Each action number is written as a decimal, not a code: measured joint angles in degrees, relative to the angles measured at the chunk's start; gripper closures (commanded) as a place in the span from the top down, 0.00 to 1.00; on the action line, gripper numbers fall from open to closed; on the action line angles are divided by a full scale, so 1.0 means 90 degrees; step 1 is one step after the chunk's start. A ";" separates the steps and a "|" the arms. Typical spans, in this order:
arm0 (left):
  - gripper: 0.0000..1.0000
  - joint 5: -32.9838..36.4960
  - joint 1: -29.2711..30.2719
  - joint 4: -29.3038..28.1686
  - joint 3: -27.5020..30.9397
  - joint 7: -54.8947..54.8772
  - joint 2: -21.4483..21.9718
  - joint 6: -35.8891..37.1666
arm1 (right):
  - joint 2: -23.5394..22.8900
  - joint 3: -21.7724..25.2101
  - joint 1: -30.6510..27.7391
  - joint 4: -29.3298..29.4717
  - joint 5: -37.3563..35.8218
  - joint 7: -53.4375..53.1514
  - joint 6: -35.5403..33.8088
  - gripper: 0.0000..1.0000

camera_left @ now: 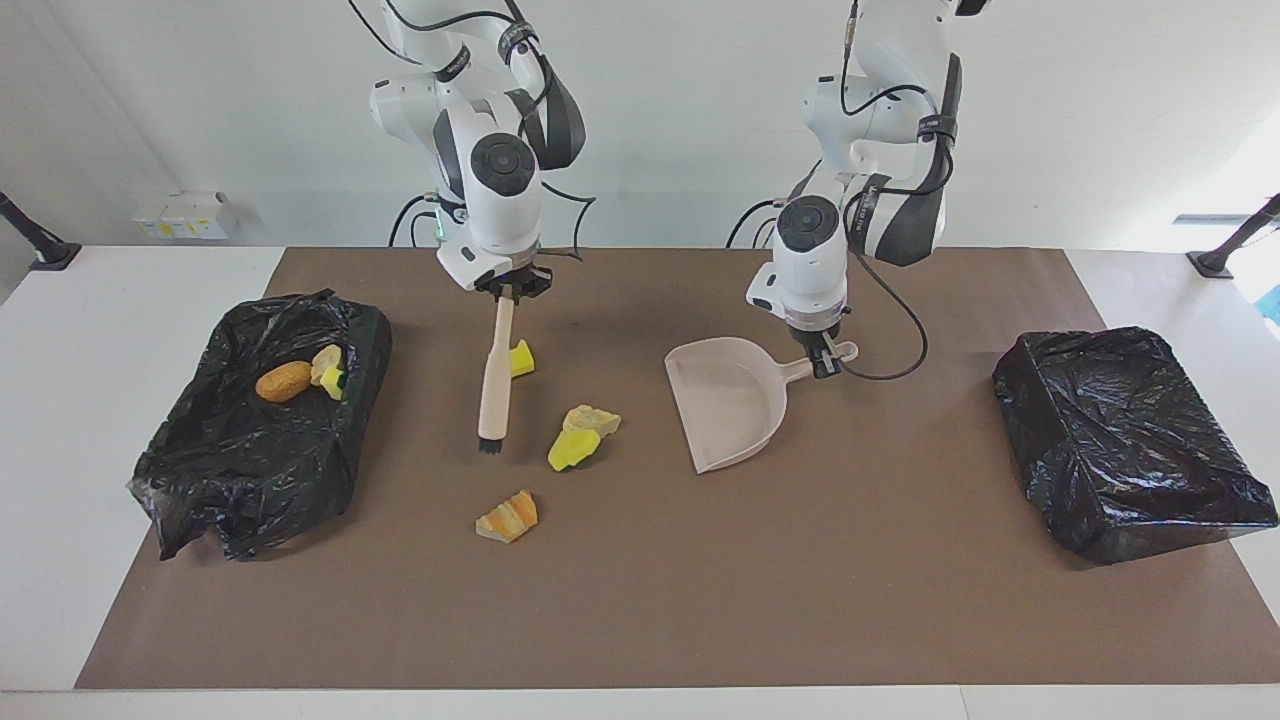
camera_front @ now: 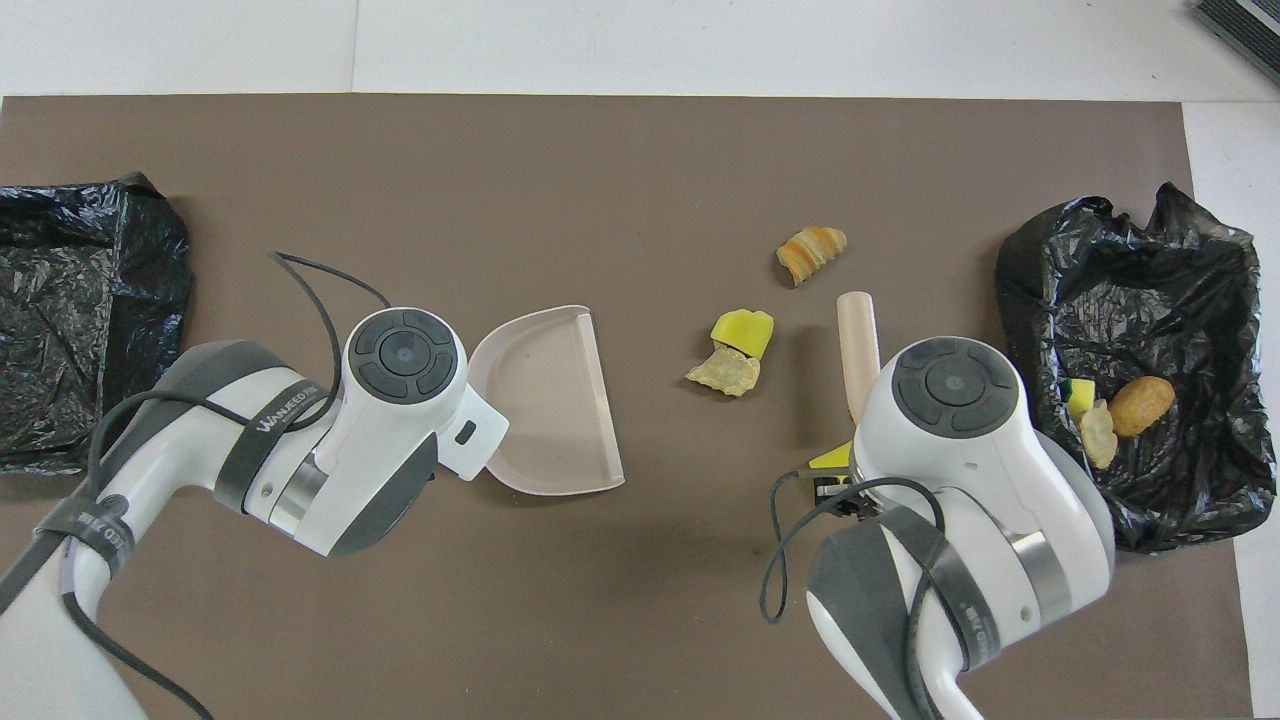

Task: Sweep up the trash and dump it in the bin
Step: 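Sweep crumbs with the right gripper's brush toward the dustpan, then sweep sponge pieces into the dustpan with the right gripper's brush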

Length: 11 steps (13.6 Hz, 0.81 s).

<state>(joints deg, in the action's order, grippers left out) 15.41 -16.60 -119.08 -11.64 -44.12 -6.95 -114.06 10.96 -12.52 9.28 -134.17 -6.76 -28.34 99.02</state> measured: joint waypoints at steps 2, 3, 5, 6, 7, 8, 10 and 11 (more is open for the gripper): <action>0.00 0.0000 -0.0091 -0.0053 -0.0002 0.0135 0.0019 -0.0005 | 0.0045 -0.0011 0.0006 -0.0339 0.0177 -0.0013 0.0484 0.00; 0.00 0.0000 -0.0124 -0.0063 -0.0003 0.0164 0.0026 -0.0006 | 0.0021 -0.0021 0.0009 -0.0401 0.0404 0.0009 0.0727 0.00; 0.00 0.0000 -0.0135 -0.0070 -0.0005 0.0180 0.0034 -0.0008 | -0.0065 -0.0046 0.0014 -0.0426 0.1178 0.0276 0.1208 0.00; 0.00 0.0000 -0.0135 -0.0071 -0.0004 0.0181 0.0035 -0.0010 | -0.0119 -0.0053 0.0015 -0.0410 0.1648 0.0418 0.1428 0.00; 0.00 0.0000 -0.0135 -0.0073 -0.0004 0.0182 0.0035 -0.0011 | -0.0182 -0.0059 0.0024 -0.0357 0.2016 0.0481 0.1579 0.00; 0.00 0.0000 -0.0135 -0.0075 -0.0004 0.0182 0.0036 -0.0013 | -0.0248 -0.0065 0.0037 -0.0262 0.2283 0.0483 0.1641 0.00; 0.00 0.0000 -0.0135 -0.0078 -0.0004 0.0182 0.0037 -0.0017 | -0.0369 -0.0074 0.0062 -0.0081 0.2965 0.0494 0.1821 0.00; 0.00 0.0000 -0.0135 -0.0079 -0.0004 0.0182 0.0037 -0.0018 | -0.0421 -0.0073 0.0107 -0.0028 0.3309 0.0510 0.1990 0.00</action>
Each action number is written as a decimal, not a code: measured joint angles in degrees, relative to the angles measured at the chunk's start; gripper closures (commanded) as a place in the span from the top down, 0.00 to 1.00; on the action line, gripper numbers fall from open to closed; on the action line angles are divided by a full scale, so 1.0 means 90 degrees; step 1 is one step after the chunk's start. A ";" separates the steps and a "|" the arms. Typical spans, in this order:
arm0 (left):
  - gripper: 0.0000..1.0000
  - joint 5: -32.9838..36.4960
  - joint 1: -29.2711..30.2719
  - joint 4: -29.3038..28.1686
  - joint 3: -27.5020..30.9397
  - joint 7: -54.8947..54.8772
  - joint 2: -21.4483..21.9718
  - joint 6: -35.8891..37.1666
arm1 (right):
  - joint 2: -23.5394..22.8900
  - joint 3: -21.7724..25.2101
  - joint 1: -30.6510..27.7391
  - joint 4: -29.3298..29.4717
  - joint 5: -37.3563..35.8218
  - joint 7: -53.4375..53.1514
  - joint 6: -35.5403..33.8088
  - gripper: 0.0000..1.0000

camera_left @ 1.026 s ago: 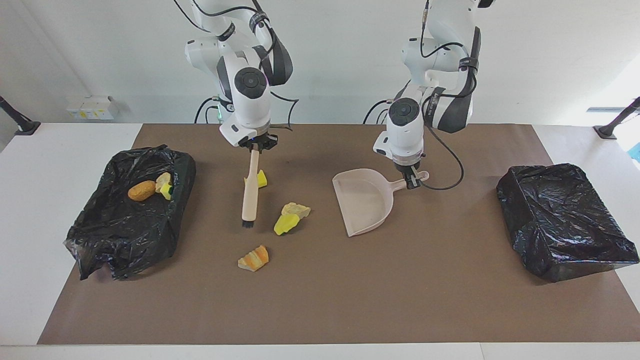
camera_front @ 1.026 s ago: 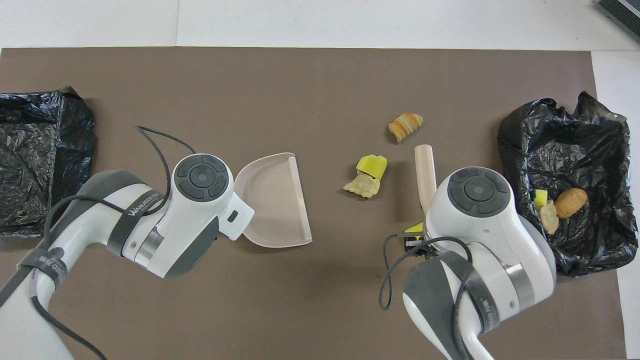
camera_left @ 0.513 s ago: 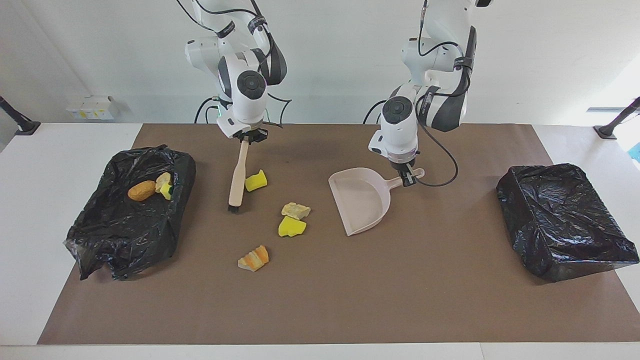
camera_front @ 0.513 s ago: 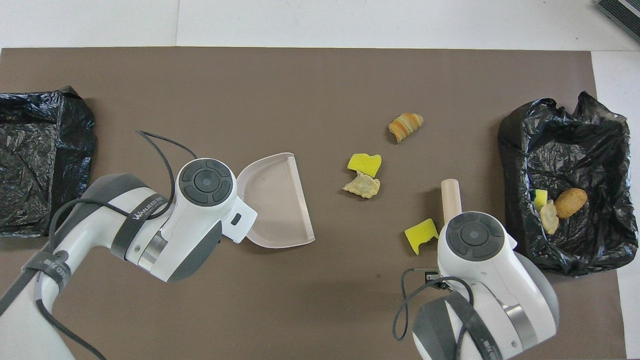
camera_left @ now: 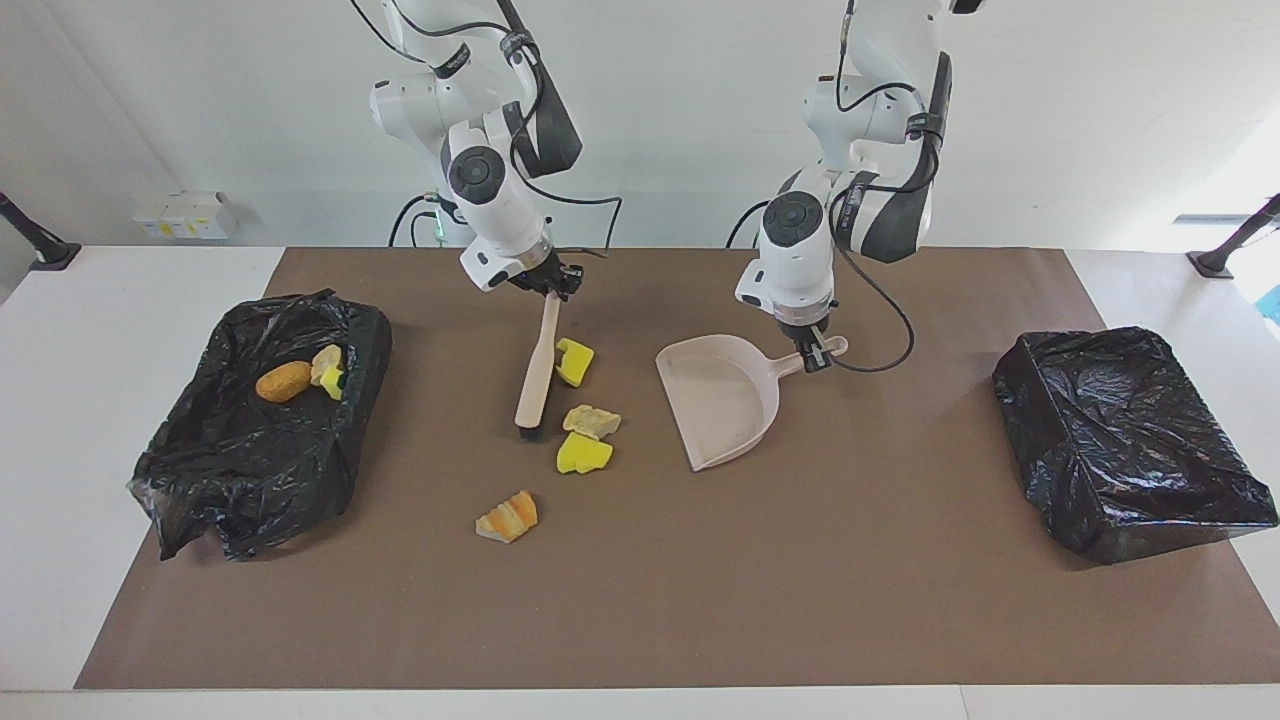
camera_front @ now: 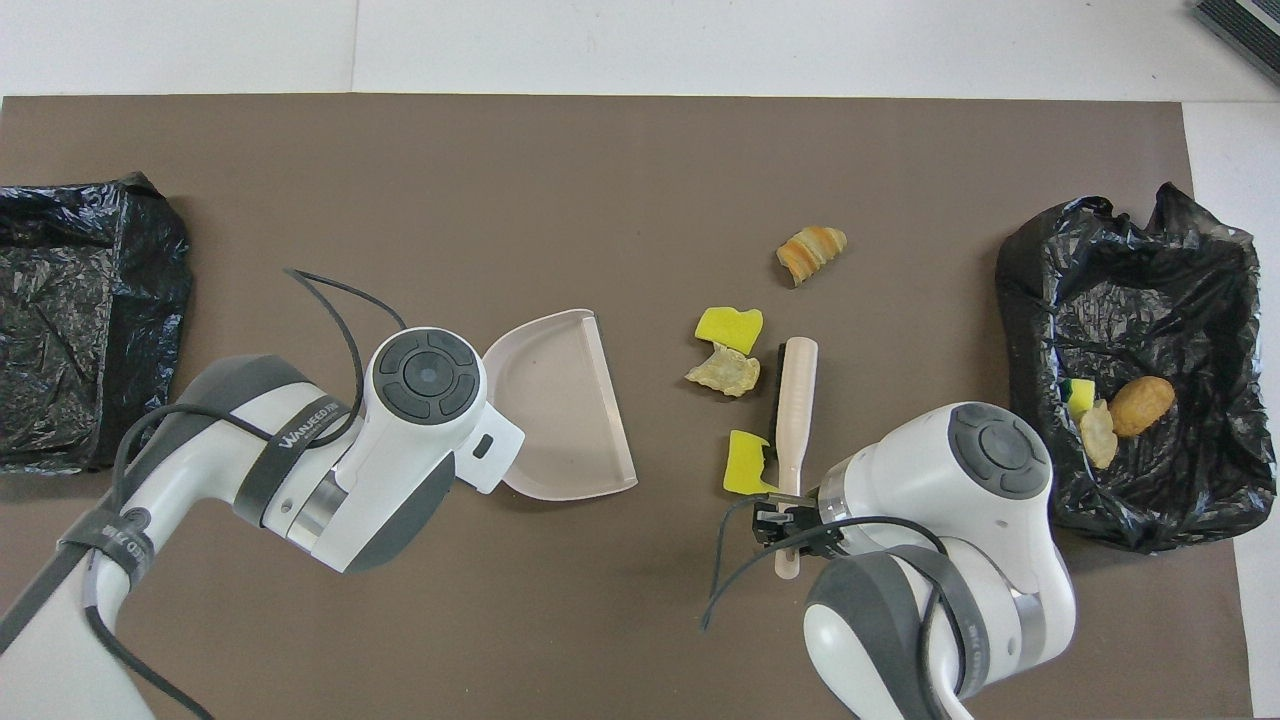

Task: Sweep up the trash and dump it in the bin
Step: 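Sweep sponge pieces into the dustpan with the right gripper's brush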

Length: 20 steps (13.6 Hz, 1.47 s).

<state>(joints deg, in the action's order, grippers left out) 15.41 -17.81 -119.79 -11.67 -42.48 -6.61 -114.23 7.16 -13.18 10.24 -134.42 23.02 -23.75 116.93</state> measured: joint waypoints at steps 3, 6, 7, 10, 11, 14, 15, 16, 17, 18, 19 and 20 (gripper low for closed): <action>0.00 0.0000 0.0000 -0.0003 0.0000 0.0000 0.0001 -0.0003 | -0.0163 -0.0007 0.0218 0.0240 0.0432 -0.0013 0.0176 0.00; 0.00 0.0000 -0.0040 -0.0020 -0.0002 0.0000 0.0013 -0.0016 | -0.0330 -0.0007 0.0376 0.0648 0.0253 -0.0130 -0.0099 0.00; 0.00 0.0000 -0.0077 -0.0033 -0.0003 0.0000 0.0022 -0.0019 | -0.0370 -0.0007 0.0410 0.0854 -0.0161 -0.0283 -0.0400 0.00; 0.00 0.0000 -0.0207 -0.0071 -0.0008 0.0056 0.0062 -0.0027 | -0.0385 -0.0005 0.0422 0.1594 -0.1834 -0.0564 -0.1592 0.00; 0.00 0.0000 -0.0240 -0.0077 -0.0008 0.0130 0.0066 -0.0027 | -0.0386 -0.0002 0.0420 0.1696 -0.2284 -0.0518 -0.1730 0.00; 0.00 0.0000 -0.0308 -0.0092 -0.0008 0.0301 0.0072 -0.0027 | -0.0497 0.0029 0.0288 0.1726 -0.3246 0.0483 -0.1694 0.00; 0.00 0.0000 -0.0334 -0.0106 -0.0011 0.0369 0.0080 -0.0027 | -0.0632 0.0037 0.0165 0.1726 -0.3379 0.0891 -0.1574 0.00; 0.00 -0.0012 -0.0360 -0.0127 -0.0016 0.0423 0.0097 -0.0027 | -0.0773 0.0043 0.0075 0.1726 -0.3443 0.1165 -0.1399 0.00; 0.00 -0.0019 -0.0419 -0.0156 -0.0013 0.0480 0.0117 -0.0029 | -0.0941 0.0050 0.0028 0.1726 -0.3451 0.1430 -0.1140 0.00; 0.00 -0.0024 -0.0503 -0.0186 -0.0012 0.0584 0.0133 -0.0039 | -0.1118 0.0049 0.0017 0.1727 -0.3451 0.1617 -0.0855 0.00; 0.00 -0.0024 -0.0591 -0.0219 -0.0015 0.0730 0.0143 -0.0064 | -0.1289 0.0043 0.0020 0.1729 -0.3451 0.1715 -0.0637 0.00; 0.00 -0.0024 -0.0665 -0.0234 -0.0015 0.0839 0.0147 -0.0088 | -0.1452 0.0032 0.0040 0.1730 -0.3451 0.1752 -0.0470 0.00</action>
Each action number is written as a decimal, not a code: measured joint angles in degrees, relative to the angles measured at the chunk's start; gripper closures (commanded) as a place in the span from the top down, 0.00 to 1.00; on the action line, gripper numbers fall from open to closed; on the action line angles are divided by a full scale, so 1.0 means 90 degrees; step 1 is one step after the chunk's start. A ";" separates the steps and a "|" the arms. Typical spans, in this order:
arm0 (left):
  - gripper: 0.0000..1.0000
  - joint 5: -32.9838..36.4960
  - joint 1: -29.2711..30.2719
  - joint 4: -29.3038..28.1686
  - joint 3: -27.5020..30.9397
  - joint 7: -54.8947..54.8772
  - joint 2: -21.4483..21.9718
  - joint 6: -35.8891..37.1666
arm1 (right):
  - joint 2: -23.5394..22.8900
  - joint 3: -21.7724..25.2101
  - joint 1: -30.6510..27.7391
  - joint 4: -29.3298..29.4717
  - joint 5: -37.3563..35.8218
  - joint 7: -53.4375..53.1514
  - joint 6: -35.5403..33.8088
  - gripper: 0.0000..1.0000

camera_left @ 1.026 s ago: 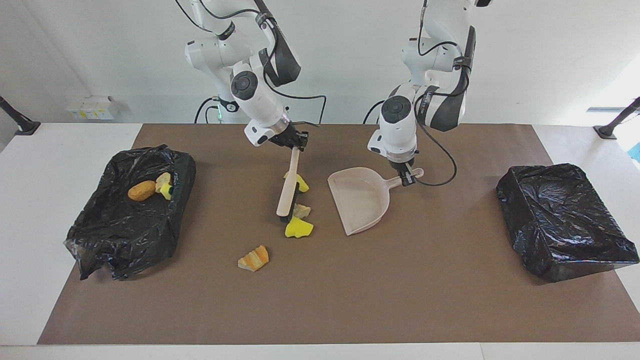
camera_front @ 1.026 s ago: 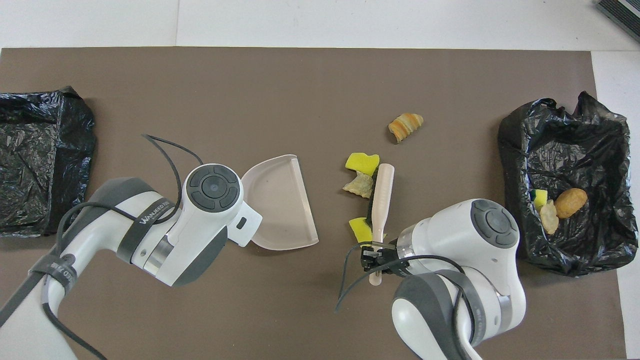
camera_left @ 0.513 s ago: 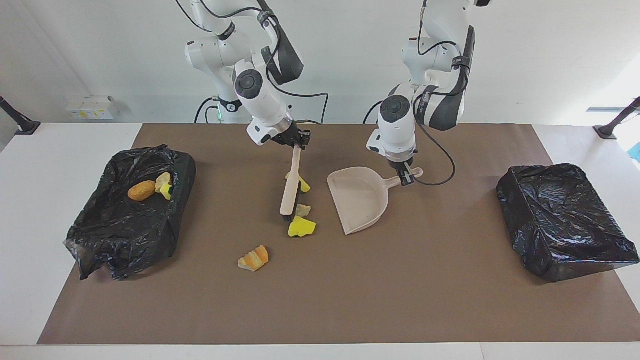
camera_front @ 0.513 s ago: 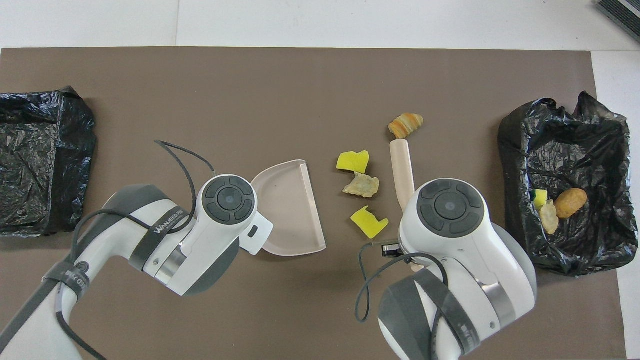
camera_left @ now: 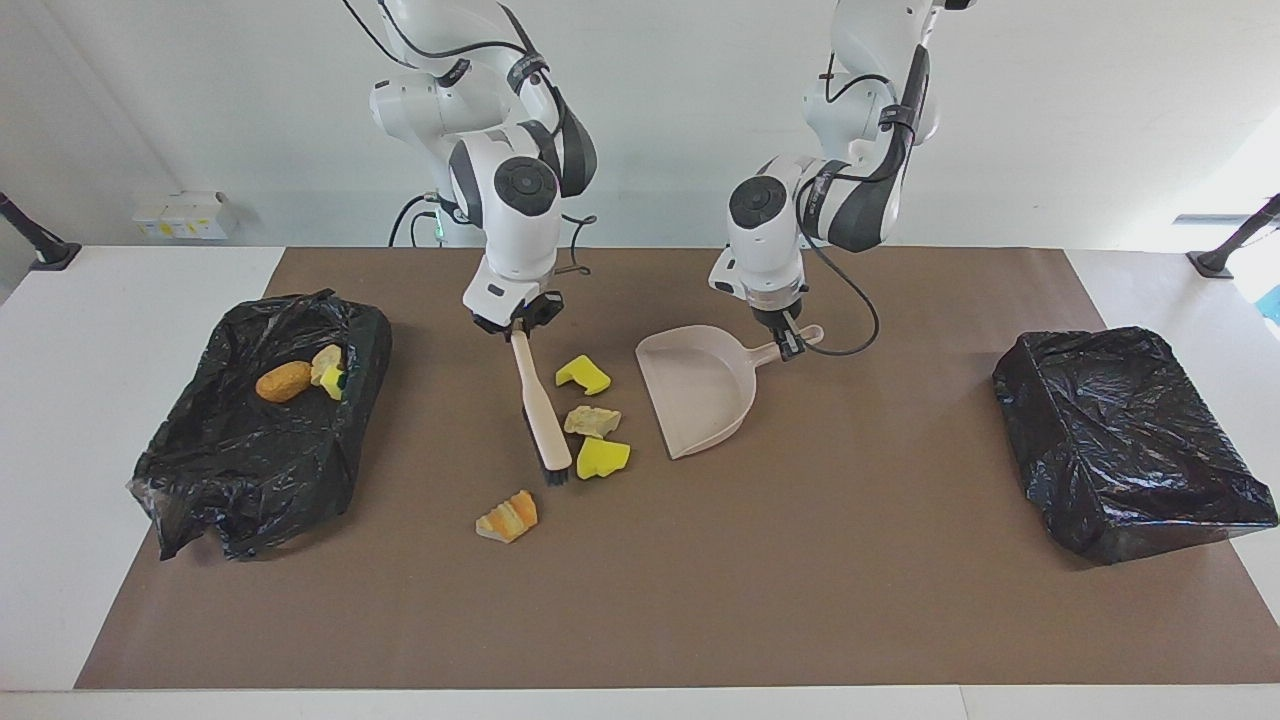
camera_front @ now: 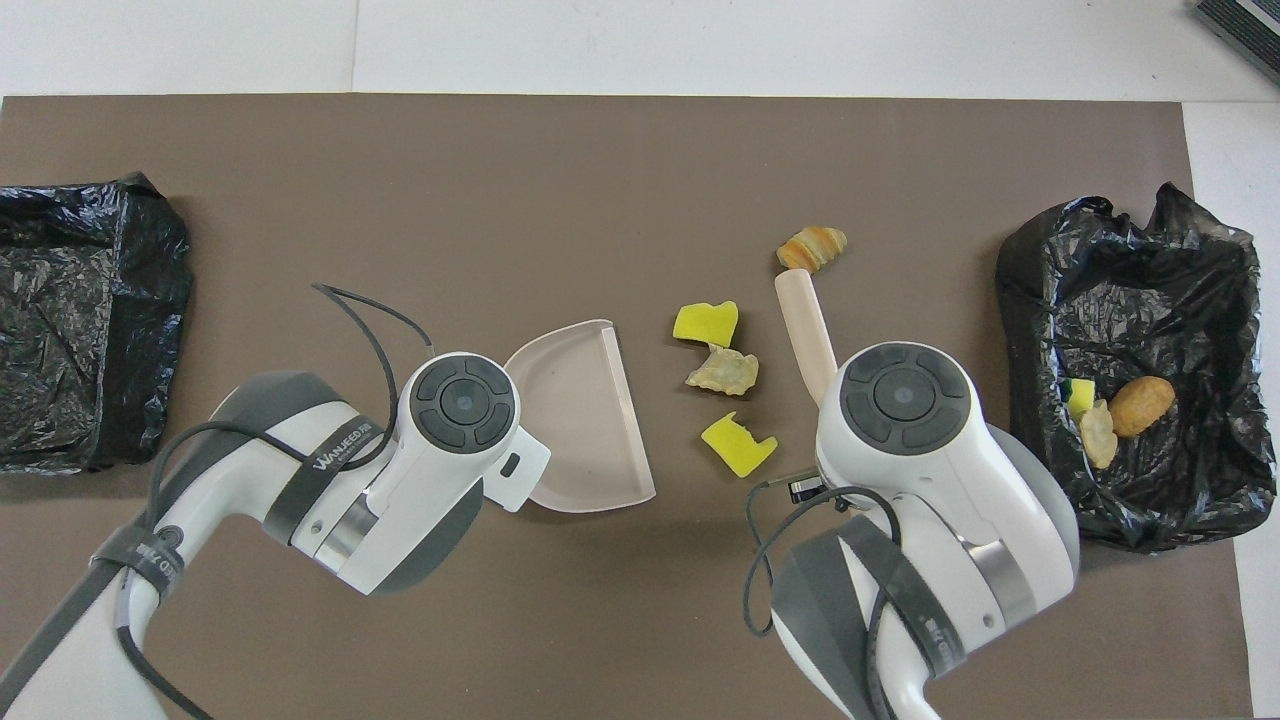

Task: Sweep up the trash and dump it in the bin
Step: 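Sweep sponge pieces into the dustpan with the right gripper's brush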

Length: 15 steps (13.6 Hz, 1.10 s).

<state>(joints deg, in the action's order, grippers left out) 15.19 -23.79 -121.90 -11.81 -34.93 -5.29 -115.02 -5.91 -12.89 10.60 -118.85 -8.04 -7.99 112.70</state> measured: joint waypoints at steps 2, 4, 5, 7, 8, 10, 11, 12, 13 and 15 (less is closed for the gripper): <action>0.00 0.0000 -0.0040 0.0000 0.0001 0.0048 0.0003 -0.0003 | -0.0167 -0.0016 0.0107 -0.0016 0.0026 -0.0015 0.0196 0.00; 0.00 0.0000 -0.0123 0.0003 0.0008 0.0061 0.0003 -0.0002 | -0.0187 -0.0026 0.0299 -0.0122 0.0287 -0.0184 0.0351 0.00; 0.00 0.0000 -0.0176 0.0003 0.0004 0.0090 0.0003 0.0003 | -0.0178 -0.0034 0.0419 -0.0169 0.0625 -0.0233 0.0351 0.00; 0.00 0.0000 -0.0212 0.0003 0.0010 0.0115 0.0003 0.0009 | -0.0130 -0.0063 0.0579 -0.0255 0.1701 -0.0208 0.0295 0.00; 0.00 -0.0001 -0.0212 0.0001 0.0013 0.0115 0.0003 0.0007 | -0.0089 -0.0069 0.0623 -0.0283 0.2149 -0.0133 0.0176 0.00; 0.00 -0.0004 -0.0212 -0.0003 0.0018 0.0115 0.0002 -0.0009 | 0.0011 -0.0073 0.0702 -0.0295 0.2488 -0.0096 -0.0085 0.00; 0.00 -0.0005 -0.0212 -0.0009 0.0026 0.0115 0.0001 -0.0030 | 0.0061 -0.0072 0.0711 -0.0295 0.2520 -0.0120 -0.0180 0.00; 0.00 -0.0007 -0.0212 -0.0026 0.0040 0.0109 -0.0002 -0.0083 | 0.0143 -0.0057 0.0704 -0.0282 0.2529 -0.0376 -0.0284 0.00; 0.00 -0.0009 -0.0211 -0.0045 0.0053 0.0097 -0.0003 -0.0152 | 0.0259 -0.0031 0.0693 -0.0232 0.2529 -0.0893 -0.0410 0.00; 0.00 -0.0013 -0.0198 -0.0066 0.0069 0.0094 -0.0007 -0.0305 | 0.0492 0.0011 0.0654 0.0031 0.2480 -0.1658 -0.0948 0.00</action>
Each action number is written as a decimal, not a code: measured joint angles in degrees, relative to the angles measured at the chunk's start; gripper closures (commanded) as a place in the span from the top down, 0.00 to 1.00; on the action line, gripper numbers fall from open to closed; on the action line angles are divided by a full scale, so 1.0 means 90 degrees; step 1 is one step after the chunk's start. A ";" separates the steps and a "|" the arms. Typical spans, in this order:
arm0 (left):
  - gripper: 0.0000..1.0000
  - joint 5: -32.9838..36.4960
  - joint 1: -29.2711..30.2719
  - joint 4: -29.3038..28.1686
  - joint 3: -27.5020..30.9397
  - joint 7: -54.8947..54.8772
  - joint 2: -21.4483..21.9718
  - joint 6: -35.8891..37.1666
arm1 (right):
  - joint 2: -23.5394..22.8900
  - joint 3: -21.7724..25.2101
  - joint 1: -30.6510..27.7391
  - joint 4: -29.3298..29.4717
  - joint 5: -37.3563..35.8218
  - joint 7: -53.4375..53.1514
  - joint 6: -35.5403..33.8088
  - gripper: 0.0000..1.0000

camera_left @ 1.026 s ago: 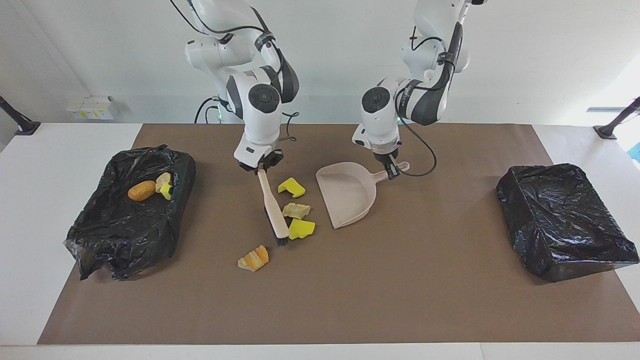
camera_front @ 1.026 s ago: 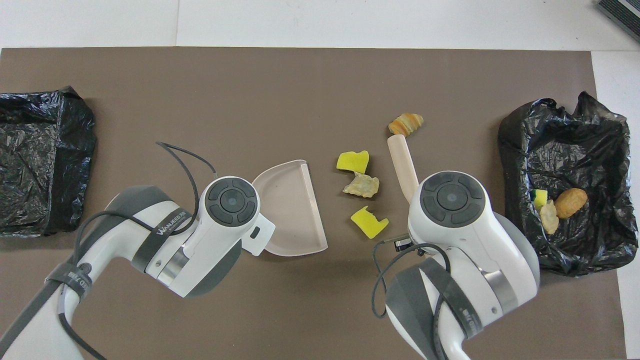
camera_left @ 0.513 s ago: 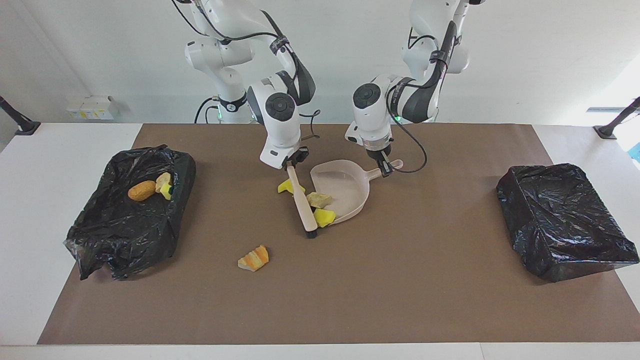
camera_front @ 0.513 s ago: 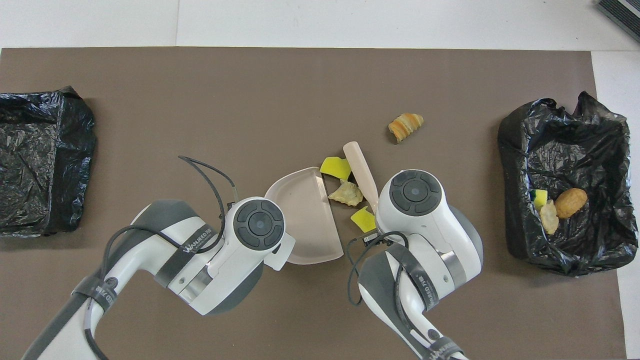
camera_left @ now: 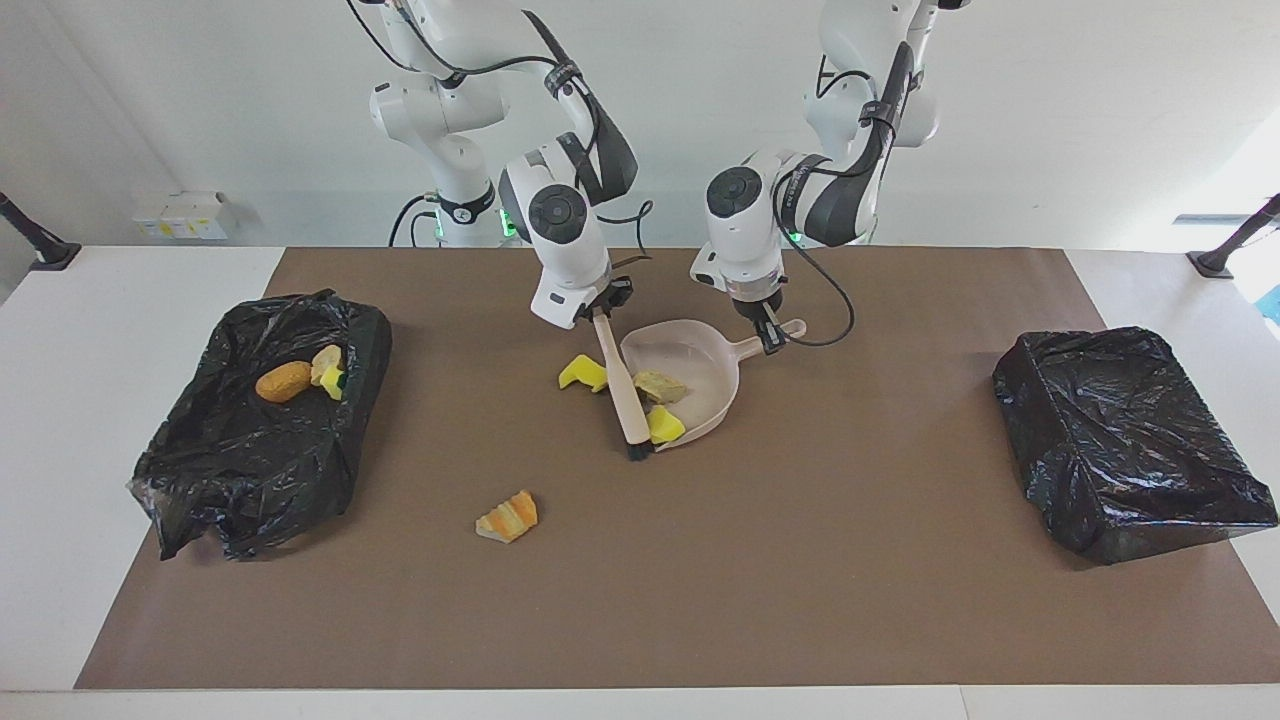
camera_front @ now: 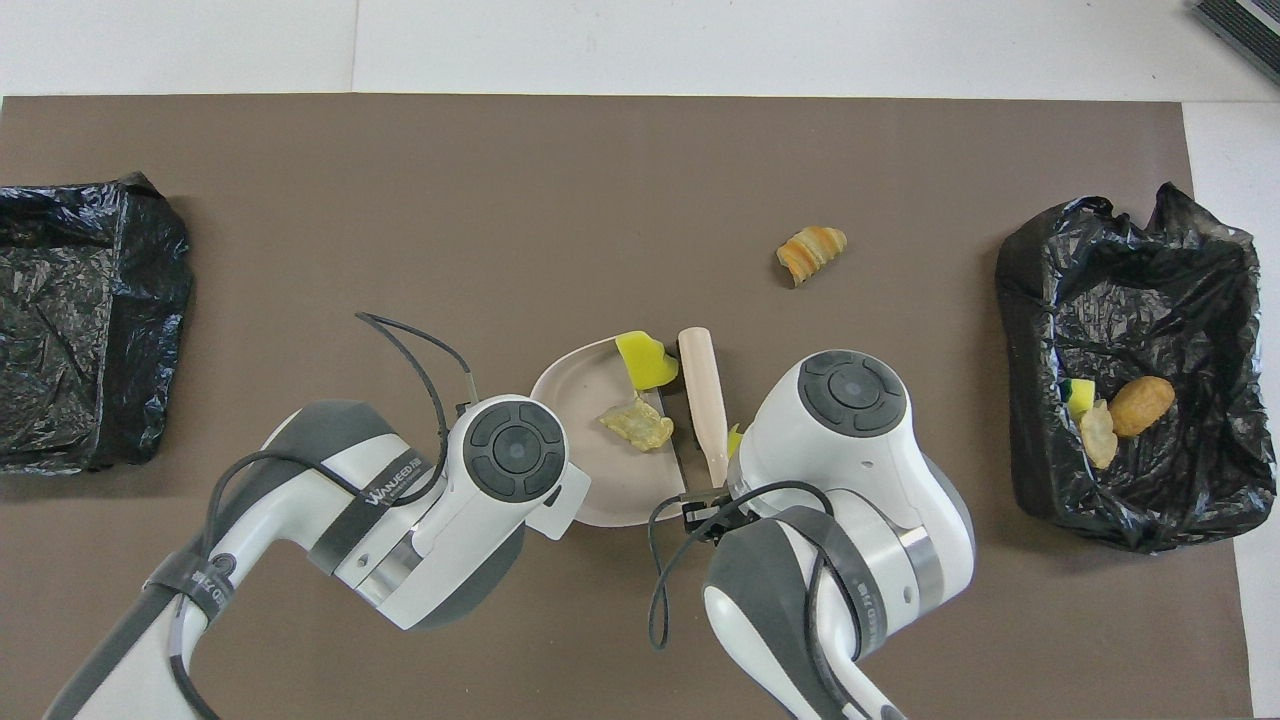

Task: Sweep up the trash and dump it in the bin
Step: 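Sweep sponge pieces into the dustpan with the right gripper's brush, then reach the brush with the right gripper beyond the far crumbs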

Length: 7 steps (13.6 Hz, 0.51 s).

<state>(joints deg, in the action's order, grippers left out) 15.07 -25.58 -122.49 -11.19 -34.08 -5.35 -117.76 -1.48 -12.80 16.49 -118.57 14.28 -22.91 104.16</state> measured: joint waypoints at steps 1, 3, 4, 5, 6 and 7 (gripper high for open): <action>0.00 -0.0002 0.0022 -0.0007 0.0000 -0.0014 -0.0007 -0.0068 | 0.0082 0.0002 -0.0054 0.0106 -0.0116 -0.0117 -0.0211 0.00; 0.00 -0.0008 0.0060 -0.0012 0.0002 -0.0171 -0.0023 -0.0151 | 0.0150 0.0012 -0.0166 0.0194 -0.0729 -0.0122 -0.0352 0.00; 0.00 -0.0008 0.0066 -0.0011 0.0006 -0.0267 -0.0030 -0.0171 | 0.0144 0.0014 -0.0220 0.0196 -0.1075 -0.0030 -0.0352 0.00; 0.00 -0.0008 0.0067 -0.0011 0.0012 -0.0355 -0.0033 -0.0181 | 0.0121 0.0017 -0.0304 0.0203 -0.1375 0.0164 -0.0349 0.00; 0.00 -0.0008 0.0067 -0.0010 0.0018 -0.0412 -0.0036 -0.0181 | 0.0078 0.0017 -0.0458 0.0237 -0.1670 0.0420 -0.0329 0.00; 0.00 -0.0008 0.0067 -0.0009 0.0021 -0.0440 -0.0039 -0.0164 | 0.0003 0.0020 -0.0693 0.0313 -0.1961 0.0769 -0.0277 0.00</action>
<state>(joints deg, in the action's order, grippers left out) 15.00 -24.97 -122.58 -11.00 -38.04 -5.70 -119.23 -1.45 -12.61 10.25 -115.75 -3.37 -15.98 101.67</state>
